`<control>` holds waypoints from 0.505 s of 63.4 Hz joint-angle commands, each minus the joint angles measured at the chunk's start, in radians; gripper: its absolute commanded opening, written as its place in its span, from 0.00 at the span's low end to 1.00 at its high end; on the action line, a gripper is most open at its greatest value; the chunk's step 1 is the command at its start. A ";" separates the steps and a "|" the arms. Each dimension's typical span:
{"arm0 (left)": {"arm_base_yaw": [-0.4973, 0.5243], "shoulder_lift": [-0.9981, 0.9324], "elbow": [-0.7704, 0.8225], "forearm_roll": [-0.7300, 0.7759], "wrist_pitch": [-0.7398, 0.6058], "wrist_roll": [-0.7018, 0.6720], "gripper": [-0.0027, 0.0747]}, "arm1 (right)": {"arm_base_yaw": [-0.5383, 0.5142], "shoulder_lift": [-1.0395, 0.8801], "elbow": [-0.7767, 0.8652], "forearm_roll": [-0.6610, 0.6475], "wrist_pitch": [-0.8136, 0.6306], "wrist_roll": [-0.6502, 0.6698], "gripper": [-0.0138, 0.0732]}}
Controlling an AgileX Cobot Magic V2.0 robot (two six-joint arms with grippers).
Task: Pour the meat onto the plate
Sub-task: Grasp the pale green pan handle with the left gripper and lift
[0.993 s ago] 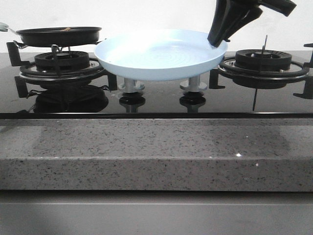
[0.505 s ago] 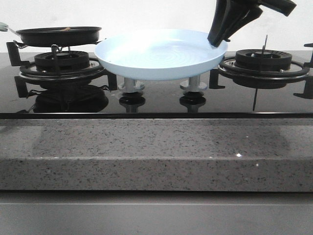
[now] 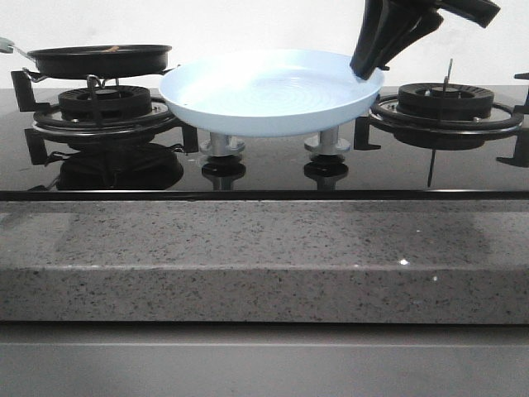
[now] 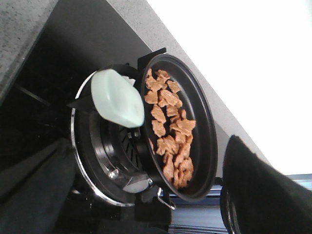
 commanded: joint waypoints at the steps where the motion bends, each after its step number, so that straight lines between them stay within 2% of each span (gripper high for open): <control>1: -0.001 0.005 -0.058 -0.087 0.031 0.006 0.82 | -0.002 -0.054 -0.024 0.029 -0.043 -0.008 0.08; 12: -0.001 0.055 -0.081 -0.150 0.036 0.008 0.82 | -0.002 -0.054 -0.024 0.029 -0.043 -0.008 0.08; 32: -0.052 0.135 -0.152 -0.157 0.019 0.008 0.82 | -0.002 -0.054 -0.024 0.029 -0.043 -0.008 0.08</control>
